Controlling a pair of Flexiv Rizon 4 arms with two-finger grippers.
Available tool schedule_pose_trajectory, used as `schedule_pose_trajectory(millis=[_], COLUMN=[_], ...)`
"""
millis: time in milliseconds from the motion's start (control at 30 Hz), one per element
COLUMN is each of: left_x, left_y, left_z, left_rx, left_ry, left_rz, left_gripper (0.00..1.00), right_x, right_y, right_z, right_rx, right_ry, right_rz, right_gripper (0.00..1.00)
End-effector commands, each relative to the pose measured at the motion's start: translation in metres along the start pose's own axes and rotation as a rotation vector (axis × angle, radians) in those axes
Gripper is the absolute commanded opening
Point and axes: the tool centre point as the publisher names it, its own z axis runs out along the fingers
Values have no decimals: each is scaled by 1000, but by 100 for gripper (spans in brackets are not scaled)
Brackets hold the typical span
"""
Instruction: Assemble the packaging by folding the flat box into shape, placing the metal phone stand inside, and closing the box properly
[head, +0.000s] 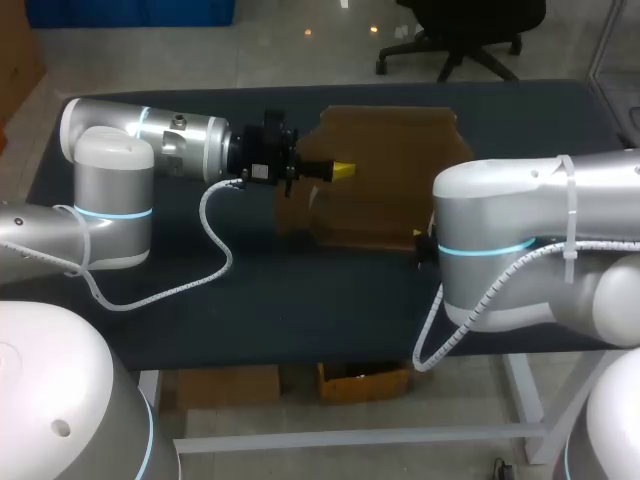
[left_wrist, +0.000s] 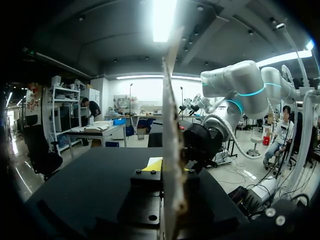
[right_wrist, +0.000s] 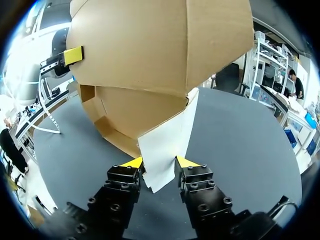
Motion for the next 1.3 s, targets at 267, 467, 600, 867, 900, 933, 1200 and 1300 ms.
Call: schedule_pose_trajectory(millis=[267,467,600,867,900,933,1200,1300], left_x=[1,1,1,1,1,1,1,1], left_y=[2,2,2,2,2,2,2,2], left_z=[1,1,1,1,1,1,1,1], left_rx=[0,0,0,0,0,0,0,0], left_ry=[-1,-1,-1,-1,-1,-1,-1,-1], left_rz=[0,0,0,0,0,0,0,0], left_gripper=[0,0,0,0,0,0,0,0], right_x=[5,5,6,8,8,8,3,0], right_y=[-12,-15,-16,-20,-20,-21,-27,-30], right_z=[-13,-17,-20,-29,-30,-32,-40,-42], right_rx=[0,0,0,-2,1,2,-4,-4], right_ry=[-34,-37,-34,6,5,7,40,56], right_rz=[19,26,28,31,30,28,18,8], right_gripper=[38,38,38,40,40,39,38,36])
